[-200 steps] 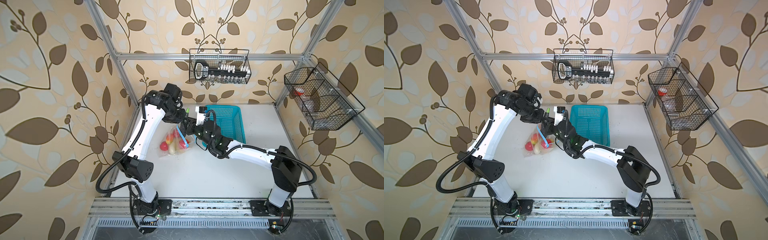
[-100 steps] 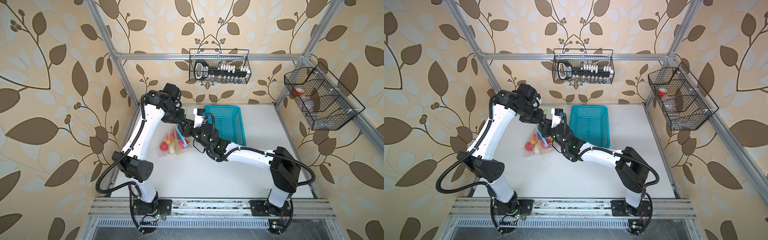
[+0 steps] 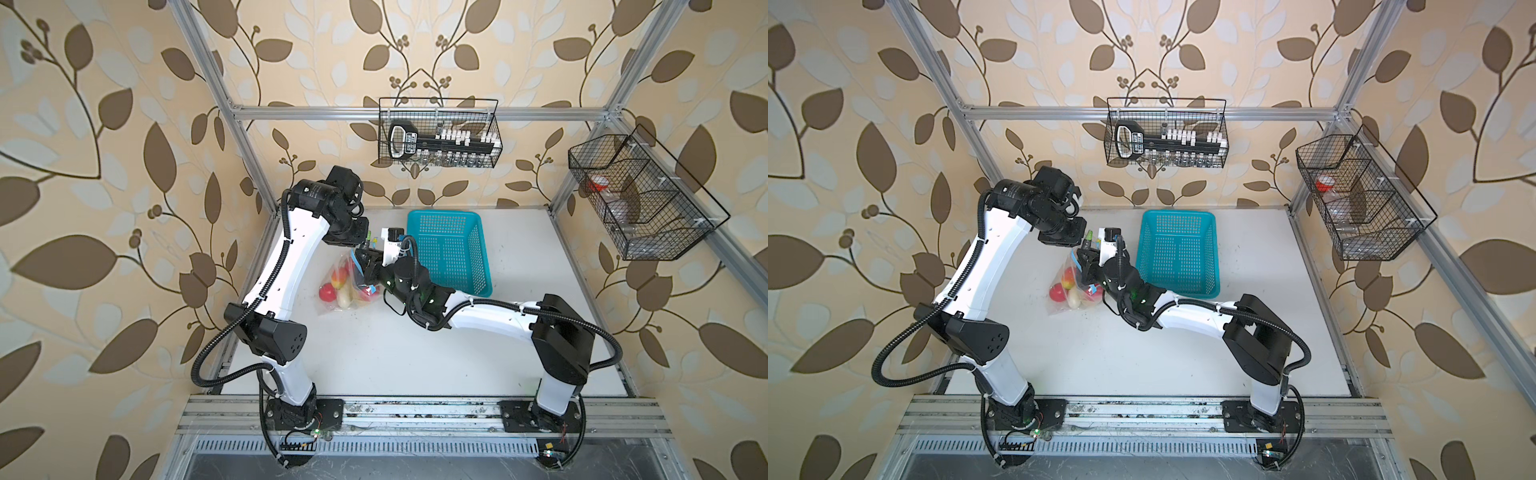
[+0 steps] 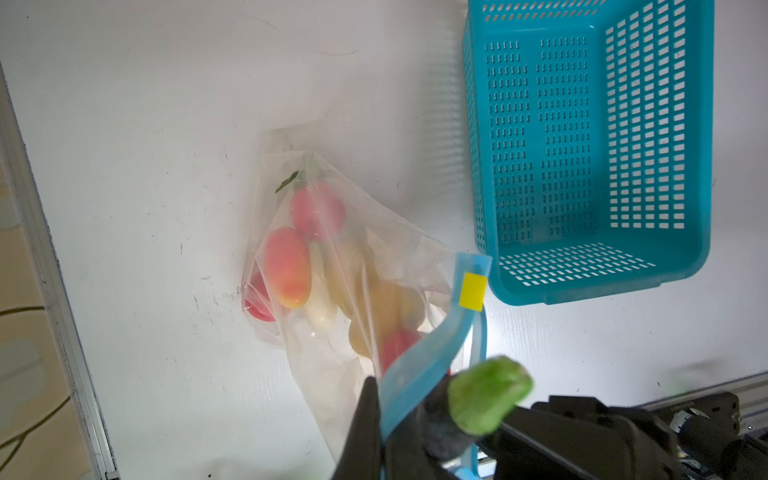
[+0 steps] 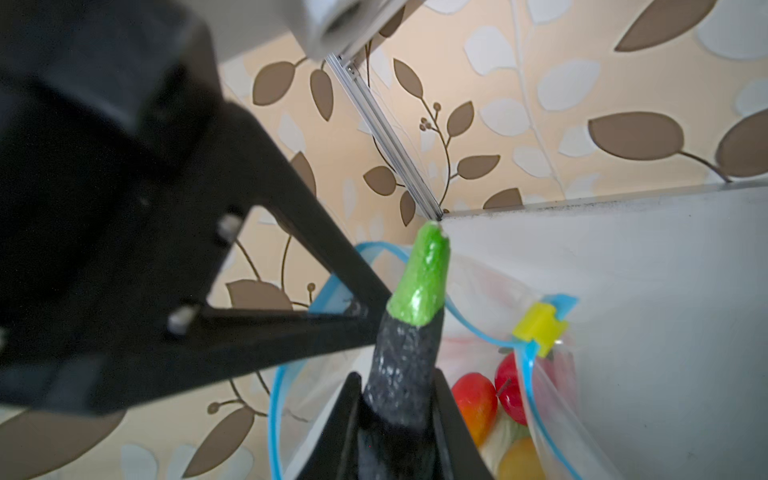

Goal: Place the food in the zip-top bag and seal the zipper
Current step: 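Carry the zucchini toward the bag mouth held by the left gripper, then lower the zucchini into the bag and open the right gripper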

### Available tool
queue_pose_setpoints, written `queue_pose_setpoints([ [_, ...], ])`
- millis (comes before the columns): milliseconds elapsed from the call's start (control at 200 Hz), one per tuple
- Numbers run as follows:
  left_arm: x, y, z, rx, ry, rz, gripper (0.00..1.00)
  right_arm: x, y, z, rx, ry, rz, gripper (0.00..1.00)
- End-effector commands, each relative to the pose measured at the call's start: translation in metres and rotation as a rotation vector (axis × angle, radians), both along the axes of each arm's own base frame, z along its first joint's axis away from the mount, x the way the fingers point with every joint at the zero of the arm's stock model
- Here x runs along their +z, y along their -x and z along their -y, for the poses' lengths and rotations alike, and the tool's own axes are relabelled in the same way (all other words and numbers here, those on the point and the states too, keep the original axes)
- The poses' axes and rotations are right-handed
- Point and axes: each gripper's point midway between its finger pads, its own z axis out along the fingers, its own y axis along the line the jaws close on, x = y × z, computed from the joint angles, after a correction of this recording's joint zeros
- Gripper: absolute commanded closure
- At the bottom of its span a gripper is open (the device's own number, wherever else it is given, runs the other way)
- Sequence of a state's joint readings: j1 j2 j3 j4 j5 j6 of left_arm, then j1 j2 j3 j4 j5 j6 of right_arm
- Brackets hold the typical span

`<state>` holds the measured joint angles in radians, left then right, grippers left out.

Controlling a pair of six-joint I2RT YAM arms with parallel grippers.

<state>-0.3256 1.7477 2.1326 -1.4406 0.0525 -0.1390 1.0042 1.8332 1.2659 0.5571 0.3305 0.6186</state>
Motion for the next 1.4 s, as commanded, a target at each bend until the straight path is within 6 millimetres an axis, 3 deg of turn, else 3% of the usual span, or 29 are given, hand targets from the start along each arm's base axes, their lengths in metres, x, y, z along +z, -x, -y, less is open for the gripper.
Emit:
queue_pose_setpoints([
  [0,0.013,-0.002,-0.001,0.013,0.022,0.04,1.0,-0.035,-0.002,0.0,-0.037,0.112,-0.023,0.95],
  [140,0.014,-0.001,0.0,0.01,0.027,0.043,1.0,-0.039,-0.002,-0.002,-0.031,0.134,-0.017,0.94],
  [420,0.013,0.0,0.003,0.002,0.041,0.032,1.0,-0.043,-0.007,-0.013,-0.017,0.212,-0.029,0.8],
  [705,0.013,0.002,0.004,-0.002,0.051,0.032,1.0,-0.055,-0.02,-0.023,0.0,0.233,-0.097,0.79],
  [825,0.013,0.003,0.004,-0.003,0.053,0.032,1.0,-0.06,-0.028,-0.021,-0.001,0.201,-0.151,0.75],
  [1100,0.012,0.004,0.006,-0.005,0.063,0.027,1.0,-0.049,-0.04,-0.014,-0.03,0.147,-0.204,0.59],
  [1395,0.009,0.003,0.004,0.0,0.052,0.023,1.0,-0.034,-0.028,-0.01,-0.003,0.103,-0.172,0.57],
])
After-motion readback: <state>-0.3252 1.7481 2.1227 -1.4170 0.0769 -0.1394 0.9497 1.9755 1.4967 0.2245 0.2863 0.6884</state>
